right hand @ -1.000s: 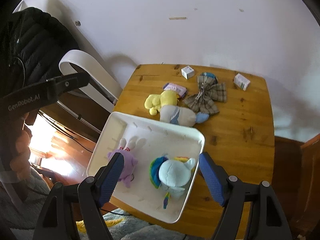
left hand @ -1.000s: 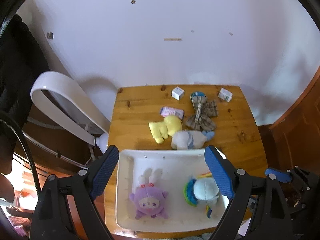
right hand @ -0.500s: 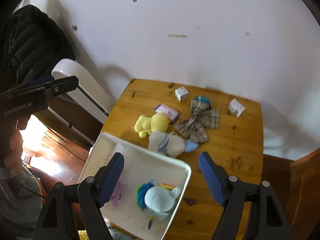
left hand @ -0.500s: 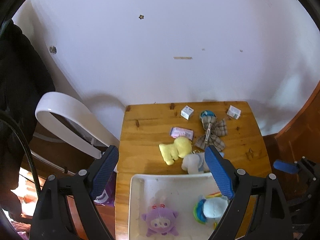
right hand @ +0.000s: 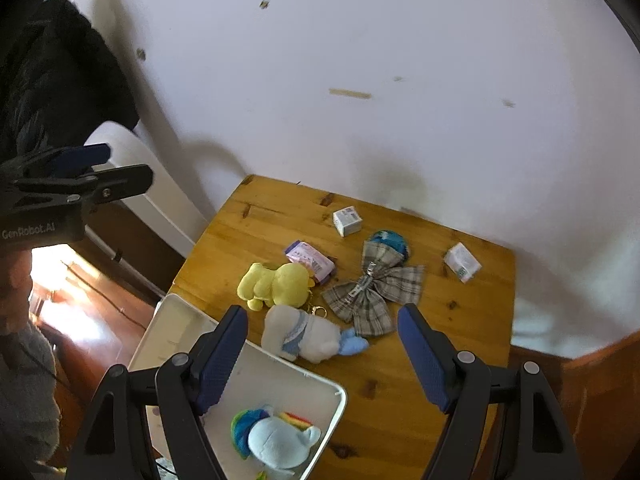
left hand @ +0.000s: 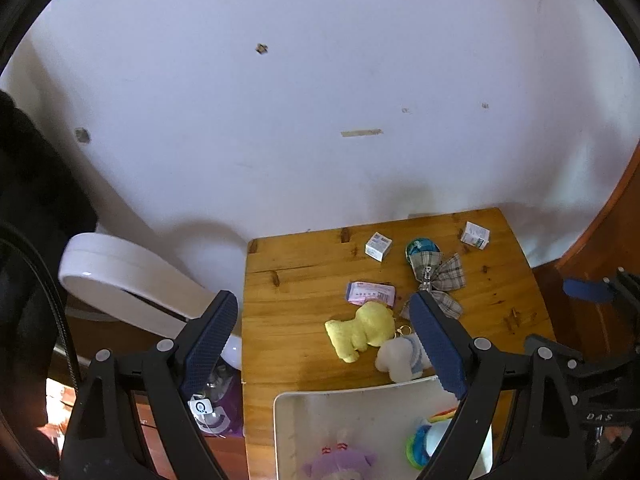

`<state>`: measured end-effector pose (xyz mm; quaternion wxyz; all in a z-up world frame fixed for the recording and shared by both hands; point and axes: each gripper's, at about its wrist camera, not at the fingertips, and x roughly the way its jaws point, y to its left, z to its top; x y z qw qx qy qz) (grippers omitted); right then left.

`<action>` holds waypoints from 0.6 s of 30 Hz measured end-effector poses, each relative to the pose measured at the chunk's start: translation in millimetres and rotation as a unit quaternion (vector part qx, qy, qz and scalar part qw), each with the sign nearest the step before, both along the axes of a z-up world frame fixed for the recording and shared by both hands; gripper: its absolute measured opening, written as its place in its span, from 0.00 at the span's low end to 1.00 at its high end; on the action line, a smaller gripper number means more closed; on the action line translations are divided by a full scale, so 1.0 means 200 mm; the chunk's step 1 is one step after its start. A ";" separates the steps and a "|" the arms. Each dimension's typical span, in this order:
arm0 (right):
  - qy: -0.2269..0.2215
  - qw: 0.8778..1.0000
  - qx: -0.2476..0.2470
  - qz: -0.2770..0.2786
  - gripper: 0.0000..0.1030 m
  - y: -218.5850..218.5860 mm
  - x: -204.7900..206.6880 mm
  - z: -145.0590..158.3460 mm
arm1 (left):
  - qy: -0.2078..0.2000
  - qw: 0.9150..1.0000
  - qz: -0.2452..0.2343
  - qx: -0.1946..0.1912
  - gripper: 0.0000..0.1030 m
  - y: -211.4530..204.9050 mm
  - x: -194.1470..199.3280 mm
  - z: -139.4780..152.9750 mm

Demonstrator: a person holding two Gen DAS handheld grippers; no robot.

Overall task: Organize objects
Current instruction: 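Move the left tool to the yellow duck while the right tool reaches the white plush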

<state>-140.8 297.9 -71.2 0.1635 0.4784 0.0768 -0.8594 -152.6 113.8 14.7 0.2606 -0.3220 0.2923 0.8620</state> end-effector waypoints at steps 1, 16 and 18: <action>-0.004 1.000 0.002 0.019 0.76 -0.02 -0.04 -0.04 | -0.009 1.000 -0.004 -0.003 0.87 0.02 -0.03 -0.02; -0.143 0.969 0.084 0.182 0.76 -0.16 -0.37 -0.81 | -0.122 0.967 -0.110 -0.196 0.87 0.24 -0.39 -0.80; -0.161 0.963 0.083 0.198 0.76 -0.17 -0.39 -0.87 | -0.130 0.960 -0.112 -0.220 0.87 0.24 -0.43 -0.89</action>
